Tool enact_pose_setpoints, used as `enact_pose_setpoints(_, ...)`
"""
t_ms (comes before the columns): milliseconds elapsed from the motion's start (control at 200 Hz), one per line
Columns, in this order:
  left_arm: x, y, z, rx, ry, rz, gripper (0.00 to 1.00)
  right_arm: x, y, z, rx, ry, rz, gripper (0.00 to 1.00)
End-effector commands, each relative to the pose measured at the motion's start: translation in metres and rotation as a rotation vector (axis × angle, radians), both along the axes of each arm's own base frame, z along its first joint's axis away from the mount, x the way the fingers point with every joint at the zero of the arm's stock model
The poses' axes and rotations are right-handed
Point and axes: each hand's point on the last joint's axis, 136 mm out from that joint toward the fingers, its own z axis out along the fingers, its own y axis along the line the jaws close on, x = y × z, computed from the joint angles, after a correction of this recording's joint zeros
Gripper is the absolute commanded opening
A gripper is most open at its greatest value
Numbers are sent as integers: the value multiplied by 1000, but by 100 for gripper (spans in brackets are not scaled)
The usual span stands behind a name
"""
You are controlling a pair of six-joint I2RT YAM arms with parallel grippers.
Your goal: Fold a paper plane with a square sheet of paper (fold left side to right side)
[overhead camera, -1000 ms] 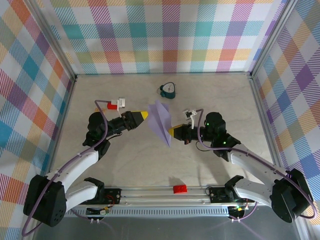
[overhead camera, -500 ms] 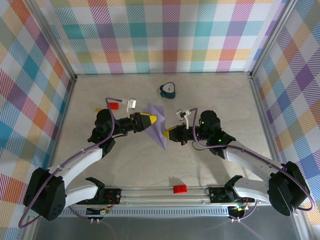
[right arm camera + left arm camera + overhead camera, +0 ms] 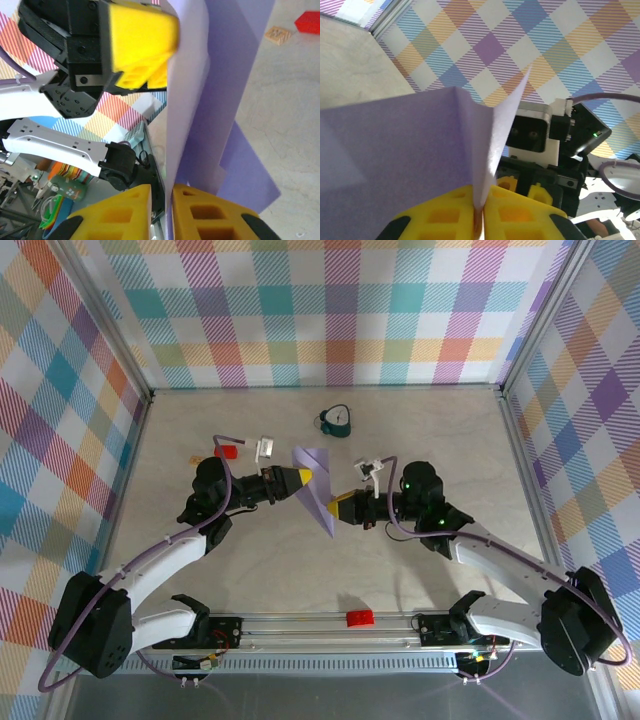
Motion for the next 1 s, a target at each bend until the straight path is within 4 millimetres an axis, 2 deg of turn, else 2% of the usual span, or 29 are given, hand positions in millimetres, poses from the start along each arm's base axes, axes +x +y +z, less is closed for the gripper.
enact_pose_setpoints(0,-3,2,23,-44,-65,12,8,-3,-6,6,-5,-37,-27,25)
enact_pose_setpoints(120,-5,2,31,-70,-76,6,7,-2,-19,4,-43,-59,-103,41)
enact_pose_setpoints(220,-10,2,39,-91,-98,-8,7,-1,-29,1,-59,-70,-161,60)
enact_pose_setpoints(330,-16,2,49,-118,-134,-26,7,-7,-32,-3,-62,-47,-154,84)
enact_pose_setpoints(420,-21,0,54,-135,-161,-46,7,-13,-28,-5,-50,-17,-113,100)
enact_pose_setpoints(660,-32,-8,60,-150,-195,-101,7,-28,-13,16,56,-22,32,99)
enact_pose_setpoints(865,-37,-15,60,-153,-201,-138,7,-26,-8,35,106,-70,55,100)
enact_pose_setpoints(995,-39,-18,60,-150,-199,-154,7,-25,-8,47,128,-111,51,85)
